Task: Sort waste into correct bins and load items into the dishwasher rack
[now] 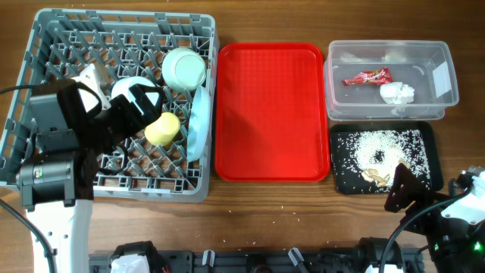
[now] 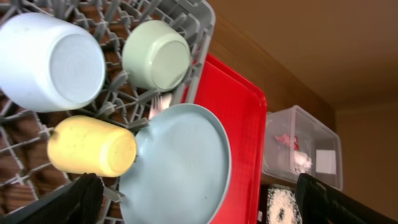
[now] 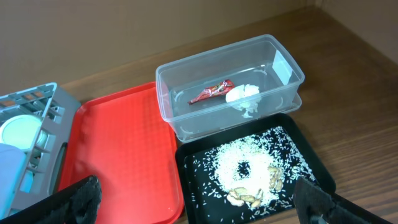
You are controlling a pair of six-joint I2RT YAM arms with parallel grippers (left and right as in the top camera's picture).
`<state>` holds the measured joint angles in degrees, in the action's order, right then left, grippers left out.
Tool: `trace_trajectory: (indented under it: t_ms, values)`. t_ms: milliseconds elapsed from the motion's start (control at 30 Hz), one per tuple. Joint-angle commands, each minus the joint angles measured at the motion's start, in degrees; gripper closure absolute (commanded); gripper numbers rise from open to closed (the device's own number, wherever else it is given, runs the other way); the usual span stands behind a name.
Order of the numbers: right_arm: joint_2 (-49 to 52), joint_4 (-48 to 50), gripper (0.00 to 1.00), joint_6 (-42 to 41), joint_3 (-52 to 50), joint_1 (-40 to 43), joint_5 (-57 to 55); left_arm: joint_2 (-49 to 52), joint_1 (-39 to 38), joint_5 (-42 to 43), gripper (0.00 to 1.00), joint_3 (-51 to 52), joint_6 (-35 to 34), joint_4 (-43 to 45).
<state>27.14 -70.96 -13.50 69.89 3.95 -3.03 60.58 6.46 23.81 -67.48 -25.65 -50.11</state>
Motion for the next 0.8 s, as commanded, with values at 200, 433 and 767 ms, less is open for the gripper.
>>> trace_trajectory:
  t_ms: [200, 433, 767]
  values:
    - [-0.4, 0.1, 0.00, 0.3, 0.1, 0.1, -1.0, 0.9, -0.2, -2.5, 0.00, -0.8, -0.3, -0.1]
    - [-7.4, 33.9, 0.00, 9.2, -14.3, -4.9, 2.6, 0.9, -0.2, -2.5, 0.00, -0.8, -0.3, -0.1]
    - [-26.9, 82.9, 0.00, 7.0, -60.3, -8.8, 8.5, 0.9, -0.2, -2.5, 0.00, -0.8, -0.3, -0.1]
